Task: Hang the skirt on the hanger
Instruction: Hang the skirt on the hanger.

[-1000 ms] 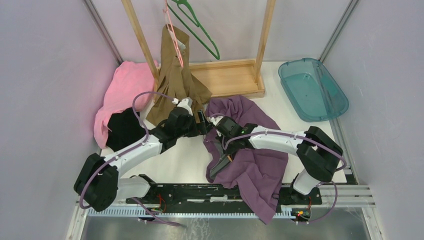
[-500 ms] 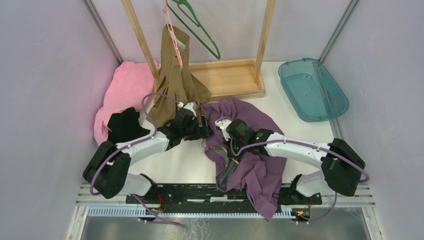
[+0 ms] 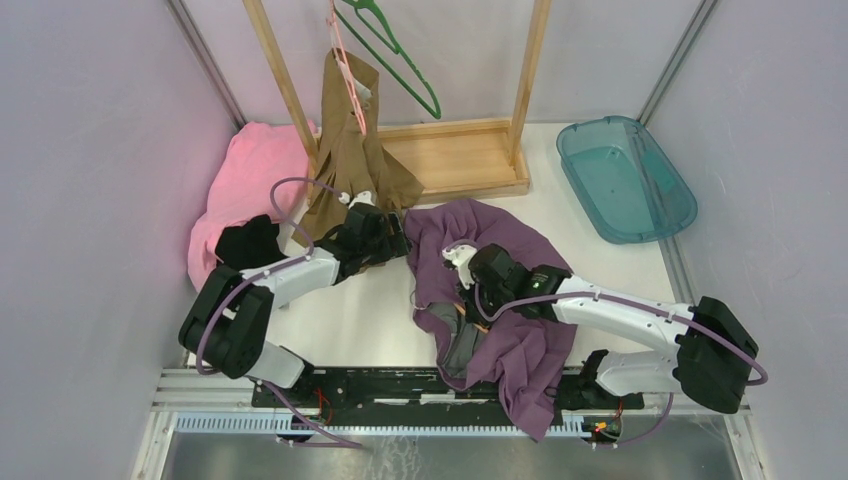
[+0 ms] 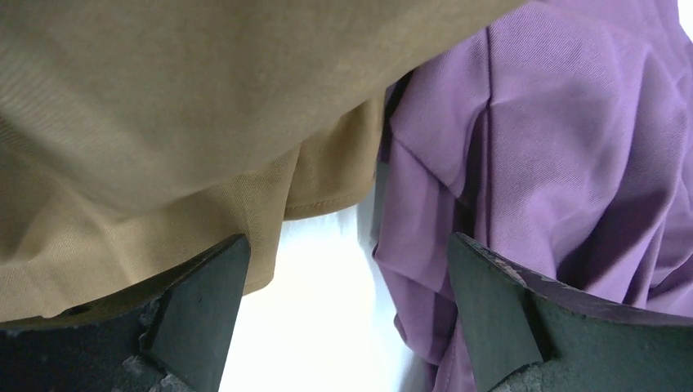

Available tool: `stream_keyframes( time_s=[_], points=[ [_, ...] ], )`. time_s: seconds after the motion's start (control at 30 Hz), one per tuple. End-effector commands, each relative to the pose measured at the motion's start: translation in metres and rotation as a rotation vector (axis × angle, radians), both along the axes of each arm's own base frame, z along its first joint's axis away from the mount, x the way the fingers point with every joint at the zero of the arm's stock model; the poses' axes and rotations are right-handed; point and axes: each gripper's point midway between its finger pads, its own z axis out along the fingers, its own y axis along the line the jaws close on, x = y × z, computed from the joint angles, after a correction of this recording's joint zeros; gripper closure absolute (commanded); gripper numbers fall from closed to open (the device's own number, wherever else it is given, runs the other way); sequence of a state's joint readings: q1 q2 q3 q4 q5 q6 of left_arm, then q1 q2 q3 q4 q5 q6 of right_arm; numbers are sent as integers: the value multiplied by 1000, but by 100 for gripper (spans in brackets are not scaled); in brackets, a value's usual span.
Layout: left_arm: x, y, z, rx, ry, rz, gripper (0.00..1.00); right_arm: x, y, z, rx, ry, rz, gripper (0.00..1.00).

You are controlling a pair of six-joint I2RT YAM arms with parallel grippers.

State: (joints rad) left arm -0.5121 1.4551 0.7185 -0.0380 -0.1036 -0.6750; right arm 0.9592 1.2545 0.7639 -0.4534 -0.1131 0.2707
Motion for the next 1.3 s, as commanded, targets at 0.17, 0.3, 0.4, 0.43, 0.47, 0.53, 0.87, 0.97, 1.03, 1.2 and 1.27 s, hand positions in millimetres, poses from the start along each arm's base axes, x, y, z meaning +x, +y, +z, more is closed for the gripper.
stream_keyframes(
  time_s=[0.17,0.3,0.4,0.43,0.47,0.53,0.87,0.97,1.03,1.2,1.27],
  points=[
    [36,-22,42,-122,-119,48,4,-5,5,11,57,-18,30,99],
    [43,-21,43,-108,-118,79,2,-14,6,9,54,-5,51,99],
    [46,-20,43,-109,-122,95,1,-24,8,13,58,-3,74,99],
    [48,-21,43,-109,-121,94,1,-27,9,15,61,-4,85,99],
    [49,-22,42,-108,-117,90,1,-31,10,17,64,-4,99,99],
    [50,-25,39,-97,-106,81,1,-40,12,22,70,-7,133,99],
    [55,-27,18,-46,-76,57,16,-69,19,28,68,-21,238,99],
    [57,-26,19,-38,-84,55,55,-73,22,25,60,-24,247,99],
    [56,-25,20,-29,-85,58,89,-75,24,23,54,-28,252,99],
    [55,-16,31,3,-103,72,97,-80,24,26,56,-37,264,99],
    [54,-10,38,15,-119,85,97,-82,23,28,55,-42,268,99]
  ],
)
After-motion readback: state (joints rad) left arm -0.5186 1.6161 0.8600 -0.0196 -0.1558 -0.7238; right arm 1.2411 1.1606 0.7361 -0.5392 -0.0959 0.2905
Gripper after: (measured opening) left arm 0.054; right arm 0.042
